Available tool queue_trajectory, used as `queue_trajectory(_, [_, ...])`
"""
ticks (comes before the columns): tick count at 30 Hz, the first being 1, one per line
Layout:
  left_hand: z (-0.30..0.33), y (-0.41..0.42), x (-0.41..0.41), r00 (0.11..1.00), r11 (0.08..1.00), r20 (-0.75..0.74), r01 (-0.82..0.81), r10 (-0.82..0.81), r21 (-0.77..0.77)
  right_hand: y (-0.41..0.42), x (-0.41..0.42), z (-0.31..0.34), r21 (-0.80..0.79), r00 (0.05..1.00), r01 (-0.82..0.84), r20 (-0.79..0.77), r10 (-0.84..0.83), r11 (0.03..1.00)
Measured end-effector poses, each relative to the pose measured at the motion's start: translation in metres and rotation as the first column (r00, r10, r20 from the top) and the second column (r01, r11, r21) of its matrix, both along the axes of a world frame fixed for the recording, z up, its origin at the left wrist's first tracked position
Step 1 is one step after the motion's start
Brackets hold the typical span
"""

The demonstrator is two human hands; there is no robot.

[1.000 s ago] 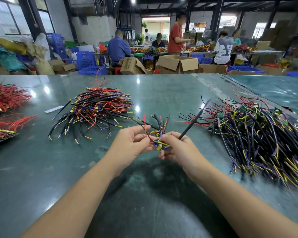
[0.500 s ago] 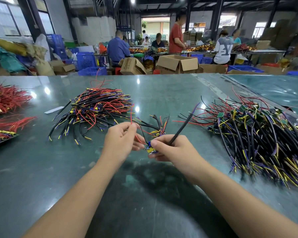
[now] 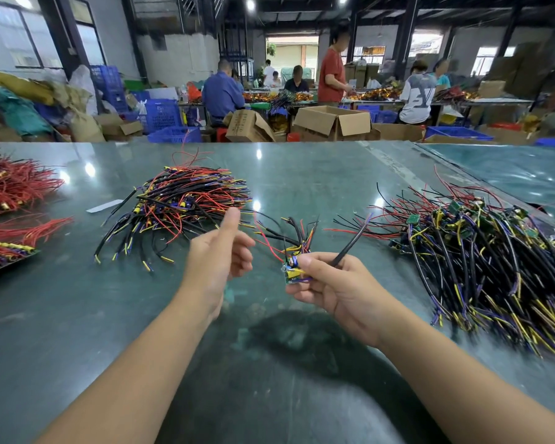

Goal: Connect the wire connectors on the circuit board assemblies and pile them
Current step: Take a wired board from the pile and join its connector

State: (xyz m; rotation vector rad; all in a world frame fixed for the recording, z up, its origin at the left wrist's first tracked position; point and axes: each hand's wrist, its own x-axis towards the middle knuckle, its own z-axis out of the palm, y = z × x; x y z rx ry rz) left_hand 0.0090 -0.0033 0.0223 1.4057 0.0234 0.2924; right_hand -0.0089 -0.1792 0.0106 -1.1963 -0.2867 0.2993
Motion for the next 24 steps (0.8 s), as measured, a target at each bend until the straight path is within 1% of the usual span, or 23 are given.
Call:
queue_trajectory(1, [-0.001,-0.001,-0.002,0.992,0.991,-0.05,0.12,-0.117,0.056,0.0,0.001,-0.001,0.007,1.0,0.004,0.002,-0.004,1.0])
queue_trajectory(3, [-0.006,-0.008,-0.007,0.941,0.921,-0.074,0.339,-0.331,0.192,-0.001,0.003,-0.003,-0.007,1.0,0.008,0.027,-0.008,1.0])
queue_trajectory(4, [-0.008,-0.011,-0.009,0.921,0.892,-0.056,0.388,-0.386,0.231,-0.001,0.004,-0.003,-0.027,0.999,0.009,0.047,-0.008,1.0])
queue_trajectory(5, [-0.01,-0.012,-0.01,0.919,0.889,-0.031,0.389,-0.394,0.242,-0.001,0.004,-0.004,-0.056,0.998,0.012,0.067,-0.008,0.998])
queue_trajectory(9, [-0.013,-0.01,-0.007,0.939,0.924,0.011,0.336,-0.344,0.181,-0.002,0.004,-0.005,-0.174,0.991,0.024,0.134,0.0,0.984])
queue_trajectory(12, [-0.015,-0.012,-0.006,0.957,0.935,0.036,0.273,-0.288,0.227,-0.001,0.006,-0.004,-0.23,0.985,0.055,0.174,-0.015,0.972])
queue_trajectory(14, [-0.015,-0.015,-0.006,0.964,0.939,0.023,0.252,-0.264,0.236,-0.002,0.006,-0.003,-0.267,0.979,0.062,0.202,-0.007,0.962])
queue_trajectory(18, [-0.015,-0.014,-0.002,0.983,0.97,0.018,0.176,-0.182,0.17,0.001,0.005,-0.005,-0.301,0.974,0.046,0.223,0.024,0.953])
queue_trajectory(22, [-0.016,-0.018,-0.001,0.993,0.981,0.043,0.102,-0.111,0.166,0.001,0.007,-0.004,-0.317,0.974,0.034,0.222,0.039,0.948])
queue_trajectory(24, [-0.014,-0.018,0.0,0.996,0.985,0.046,0.067,-0.075,0.161,0.001,0.005,-0.004,-0.342,0.971,0.005,0.227,0.077,0.94])
